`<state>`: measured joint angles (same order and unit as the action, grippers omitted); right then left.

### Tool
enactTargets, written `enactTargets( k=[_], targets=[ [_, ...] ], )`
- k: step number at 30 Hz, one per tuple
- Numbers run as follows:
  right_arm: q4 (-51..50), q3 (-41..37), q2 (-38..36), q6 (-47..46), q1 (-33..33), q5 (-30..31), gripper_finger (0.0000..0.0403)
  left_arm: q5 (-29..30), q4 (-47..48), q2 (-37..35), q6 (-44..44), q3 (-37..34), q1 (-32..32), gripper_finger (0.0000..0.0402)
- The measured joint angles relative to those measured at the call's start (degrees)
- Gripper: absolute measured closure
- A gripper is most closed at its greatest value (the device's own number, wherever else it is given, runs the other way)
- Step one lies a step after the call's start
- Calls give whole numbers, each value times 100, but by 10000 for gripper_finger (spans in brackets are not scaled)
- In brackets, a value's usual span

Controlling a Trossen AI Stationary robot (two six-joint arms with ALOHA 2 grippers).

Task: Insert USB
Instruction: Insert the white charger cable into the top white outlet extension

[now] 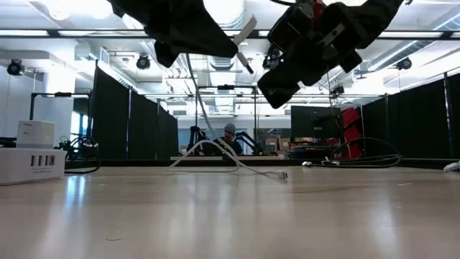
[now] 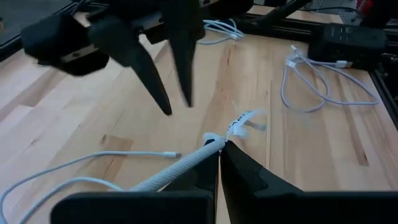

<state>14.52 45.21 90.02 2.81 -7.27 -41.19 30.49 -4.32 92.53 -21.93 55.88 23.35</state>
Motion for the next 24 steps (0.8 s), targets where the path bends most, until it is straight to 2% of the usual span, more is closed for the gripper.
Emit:
enactTargets(
  k=[5, 8, 11, 15, 19, 22, 24],
  targets=[
    [903, 0, 443, -342, 15, -929, 223, -146, -4, 0, 6, 0, 0, 401],
    [1274, 0, 637, -513, 20, -985, 184, -258, -26, 0, 40, 0, 0, 401],
    [1613, 13, 782, -676, 28, -992, 169, -278, -29, 0, 44, 0, 0, 401],
    [1597, 285, 994, -916, 109, -1094, 177, -278, -66, 0, 70, 0, 0, 401],
    [1578, 653, 1263, -1077, 202, -1546, 204, -276, -70, 0, 70, 0, 0, 401],
    [1445, 830, 1377, -1026, 230, -1774, 236, -276, -72, 0, 66, 0, 0, 401],
    [1191, 889, 1379, -808, 240, -1775, 272, -276, -73, 0, 61, 0, 0, 401]
  ],
)
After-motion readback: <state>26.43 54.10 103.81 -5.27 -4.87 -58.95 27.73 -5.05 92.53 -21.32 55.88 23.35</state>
